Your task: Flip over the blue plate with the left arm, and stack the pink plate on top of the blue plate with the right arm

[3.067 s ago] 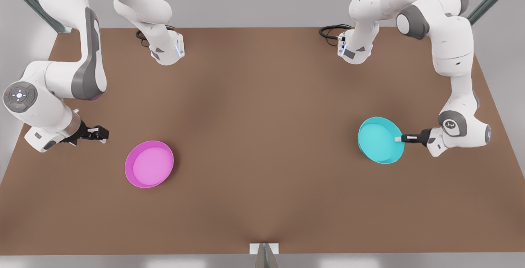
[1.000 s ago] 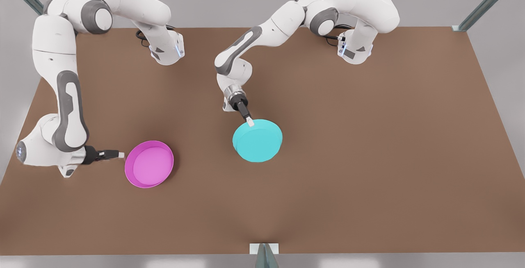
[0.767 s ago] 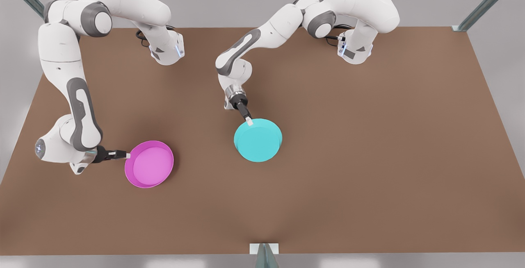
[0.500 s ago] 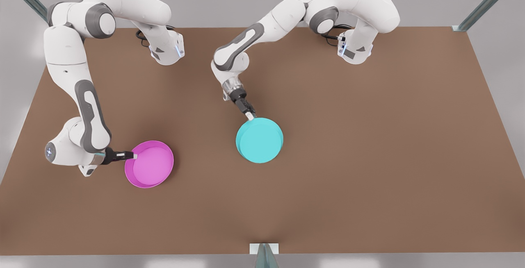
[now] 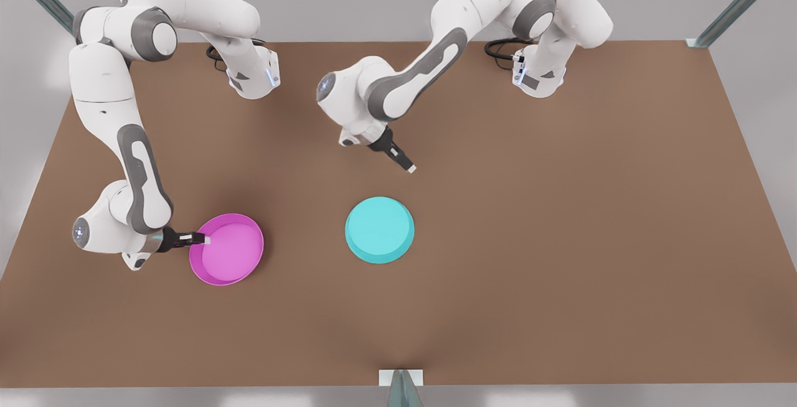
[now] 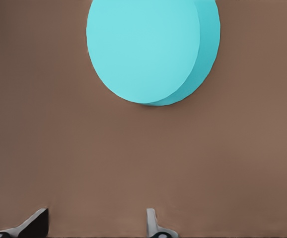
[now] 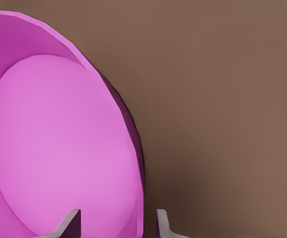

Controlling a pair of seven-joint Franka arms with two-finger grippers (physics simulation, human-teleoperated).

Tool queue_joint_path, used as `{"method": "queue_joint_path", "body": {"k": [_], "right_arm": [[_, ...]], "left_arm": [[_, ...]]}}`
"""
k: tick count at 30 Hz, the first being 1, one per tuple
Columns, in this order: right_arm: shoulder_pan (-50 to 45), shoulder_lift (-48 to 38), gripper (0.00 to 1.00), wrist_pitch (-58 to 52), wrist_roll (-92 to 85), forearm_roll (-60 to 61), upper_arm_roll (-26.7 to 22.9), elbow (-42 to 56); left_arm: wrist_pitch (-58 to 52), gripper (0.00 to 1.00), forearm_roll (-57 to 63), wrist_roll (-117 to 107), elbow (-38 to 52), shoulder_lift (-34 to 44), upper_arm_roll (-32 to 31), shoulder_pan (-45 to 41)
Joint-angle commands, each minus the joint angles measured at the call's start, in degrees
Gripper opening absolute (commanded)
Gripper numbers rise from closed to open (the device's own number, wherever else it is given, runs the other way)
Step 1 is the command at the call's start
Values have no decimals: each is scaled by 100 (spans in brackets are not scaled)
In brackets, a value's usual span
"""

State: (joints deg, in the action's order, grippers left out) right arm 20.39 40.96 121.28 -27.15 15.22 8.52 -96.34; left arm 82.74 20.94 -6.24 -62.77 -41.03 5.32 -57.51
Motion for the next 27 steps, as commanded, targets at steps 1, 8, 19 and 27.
{"method": "queue_joint_path", "body": {"k": [1,8,19,27], "right_arm": [[0,0,51,1,-1,-1,0,1],[-26,0,51,290,8,7,0,1],[-26,17,37,317,-1,25,0,-17],[-26,26,35,352,-1,25,0,-8]], "left_arm": [[5,100,-476,9,-85,225,-5,186],[374,100,-2244,809,-771,2740,267,3976],[383,100,-1980,774,-1334,3084,-840,5197],[260,100,-1989,721,-1334,3084,-822,5197]]}}
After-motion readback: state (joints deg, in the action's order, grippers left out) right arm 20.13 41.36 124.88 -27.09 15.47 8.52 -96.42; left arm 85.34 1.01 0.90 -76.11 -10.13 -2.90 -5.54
